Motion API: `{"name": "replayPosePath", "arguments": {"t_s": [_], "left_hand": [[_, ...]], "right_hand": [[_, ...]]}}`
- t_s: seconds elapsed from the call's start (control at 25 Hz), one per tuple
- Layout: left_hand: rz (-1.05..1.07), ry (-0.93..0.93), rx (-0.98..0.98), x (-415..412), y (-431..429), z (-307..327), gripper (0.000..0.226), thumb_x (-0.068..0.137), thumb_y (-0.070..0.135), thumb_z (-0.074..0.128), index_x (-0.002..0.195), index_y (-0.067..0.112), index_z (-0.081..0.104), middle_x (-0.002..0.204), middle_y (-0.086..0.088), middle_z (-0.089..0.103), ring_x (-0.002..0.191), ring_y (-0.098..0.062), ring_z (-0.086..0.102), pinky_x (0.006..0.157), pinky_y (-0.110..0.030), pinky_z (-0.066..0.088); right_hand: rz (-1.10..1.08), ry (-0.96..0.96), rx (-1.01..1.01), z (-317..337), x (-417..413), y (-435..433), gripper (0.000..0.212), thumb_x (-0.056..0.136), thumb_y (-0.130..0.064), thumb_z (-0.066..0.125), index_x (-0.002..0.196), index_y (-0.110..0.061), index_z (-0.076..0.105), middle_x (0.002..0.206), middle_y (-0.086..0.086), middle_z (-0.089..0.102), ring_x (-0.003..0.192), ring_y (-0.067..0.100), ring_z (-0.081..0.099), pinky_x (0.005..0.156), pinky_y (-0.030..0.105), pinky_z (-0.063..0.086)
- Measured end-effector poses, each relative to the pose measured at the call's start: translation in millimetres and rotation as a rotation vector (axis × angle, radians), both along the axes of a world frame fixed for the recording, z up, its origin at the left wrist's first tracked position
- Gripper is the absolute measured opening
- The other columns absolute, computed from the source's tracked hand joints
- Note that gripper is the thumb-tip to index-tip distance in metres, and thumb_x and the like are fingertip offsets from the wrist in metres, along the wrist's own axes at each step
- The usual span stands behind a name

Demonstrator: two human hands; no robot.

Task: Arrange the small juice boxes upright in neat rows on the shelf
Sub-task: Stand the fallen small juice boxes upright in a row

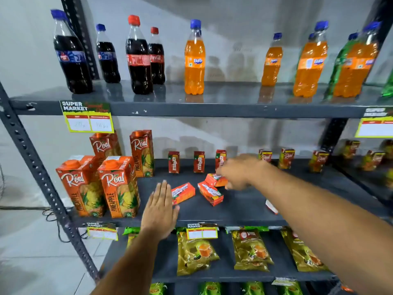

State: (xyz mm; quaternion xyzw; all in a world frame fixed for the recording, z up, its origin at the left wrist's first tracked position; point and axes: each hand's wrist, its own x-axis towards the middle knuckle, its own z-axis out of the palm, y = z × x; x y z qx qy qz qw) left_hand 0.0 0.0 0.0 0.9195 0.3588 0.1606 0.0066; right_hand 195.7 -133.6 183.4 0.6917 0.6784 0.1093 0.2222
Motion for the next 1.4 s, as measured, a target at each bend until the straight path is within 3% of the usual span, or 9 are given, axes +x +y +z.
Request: {"name": "replayPosePath", "arguments": {"t_s": [0.12, 0.24, 0.36, 0.52, 0.64, 0.8, 1.04, 1.2, 1.4], "left_hand": [[0.133, 0.006, -0.210, 2, 25, -32, 0.104, 0.078, 0.077, 0.010, 0.147, 0.000, -0.008, 0.159, -0.018, -0.006, 0.147, -0.029, -0.006, 0.118, -0.039, 0.004], [0.170, 0.073, -0.263, 2, 42, -43, 0.130, 0.057, 0.092, -0.005, 0.147, -0.001, -0.006, 0.159, -0.020, -0.006, 0.147, -0.031, -0.004, 0.118, -0.039, 0.007], [0.184, 0.166, -0.244, 5, 54, -43, 0.129, 0.061, 0.092, 0.003, 0.147, -0.003, -0.002, 0.158, -0.022, -0.001, 0.146, -0.033, 0.000, 0.119, -0.042, 0.005], [0.138, 0.232, -0.253, 5, 62, -44, 0.125, 0.066, 0.089, 0.015, 0.145, -0.005, -0.008, 0.158, -0.023, -0.005, 0.146, -0.034, -0.004, 0.119, -0.042, 0.003], [0.104, 0.239, -0.241, 3, 63, -41, 0.124, 0.067, 0.089, 0.017, 0.145, -0.004, -0.010, 0.158, -0.022, -0.008, 0.146, -0.033, -0.008, 0.119, -0.043, 0.002], [0.127, 0.234, -0.219, 5, 64, -40, 0.125, 0.063, 0.091, 0.012, 0.147, -0.001, -0.006, 0.159, -0.018, -0.008, 0.146, -0.029, -0.008, 0.119, -0.041, 0.000], [0.144, 0.256, -0.185, 8, 64, -43, 0.123, 0.064, 0.090, 0.003, 0.147, 0.001, -0.005, 0.160, -0.016, -0.007, 0.147, -0.027, -0.008, 0.118, -0.040, -0.001], [0.141, 0.252, -0.188, 7, 62, -42, 0.123, 0.059, 0.087, -0.008, 0.147, 0.002, -0.007, 0.160, -0.015, -0.008, 0.147, -0.026, -0.008, 0.118, -0.039, -0.002], [0.137, 0.243, -0.183, 5, 63, -44, 0.104, 0.076, 0.078, -0.003, 0.148, 0.003, -0.005, 0.160, -0.014, -0.007, 0.147, -0.025, -0.008, 0.117, -0.038, -0.004]], "right_hand": [[-0.083, 0.055, -0.128, -27, -4, 51, 0.029, 0.088, -0.020, 0.057, 0.117, -0.017, 0.059, 0.115, 0.011, 0.064, 0.099, 0.032, 0.061, 0.064, 0.035, 0.042], [-0.065, 0.102, -0.147, -54, -10, 104, 0.030, 0.084, -0.015, 0.062, 0.114, -0.018, 0.059, 0.112, 0.007, 0.064, 0.097, 0.030, 0.062, 0.062, 0.035, 0.044], [0.019, 0.168, -0.117, -84, -18, 149, 0.036, 0.079, -0.009, 0.065, 0.113, -0.019, 0.060, 0.115, 0.006, 0.063, 0.104, 0.030, 0.062, 0.071, 0.040, 0.053], [0.006, 0.266, -0.186, -118, -31, 179, 0.069, 0.075, -0.007, 0.073, 0.138, -0.022, 0.048, 0.140, 0.004, 0.053, 0.127, 0.029, 0.051, 0.097, 0.045, 0.049], [0.033, 0.304, -0.234, -138, -34, 187, 0.055, 0.079, -0.006, 0.069, 0.130, -0.018, 0.053, 0.135, 0.010, 0.055, 0.123, 0.032, 0.054, 0.097, 0.044, 0.048], [-0.081, 0.535, -0.005, -143, -23, 188, 0.042, 0.075, -0.023, 0.074, 0.113, -0.018, 0.056, 0.117, 0.010, 0.060, 0.107, 0.032, 0.059, 0.085, 0.041, 0.050], [-0.597, 1.108, 0.758, -148, -22, 178, 0.057, 0.066, -0.031, 0.082, 0.108, -0.011, 0.047, 0.107, 0.010, 0.059, 0.095, 0.027, 0.061, 0.072, 0.032, 0.049], [-0.660, 1.252, 0.862, -164, -36, 169, 0.071, 0.065, -0.028, 0.085, 0.116, -0.013, 0.038, 0.111, 0.009, 0.055, 0.097, 0.023, 0.060, 0.069, 0.025, 0.045], [-0.638, 1.260, 0.829, -163, -38, 166, 0.085, 0.063, -0.044, 0.084, 0.124, -0.013, 0.034, 0.123, 0.012, 0.052, 0.105, 0.025, 0.057, 0.076, 0.028, 0.048]]}}
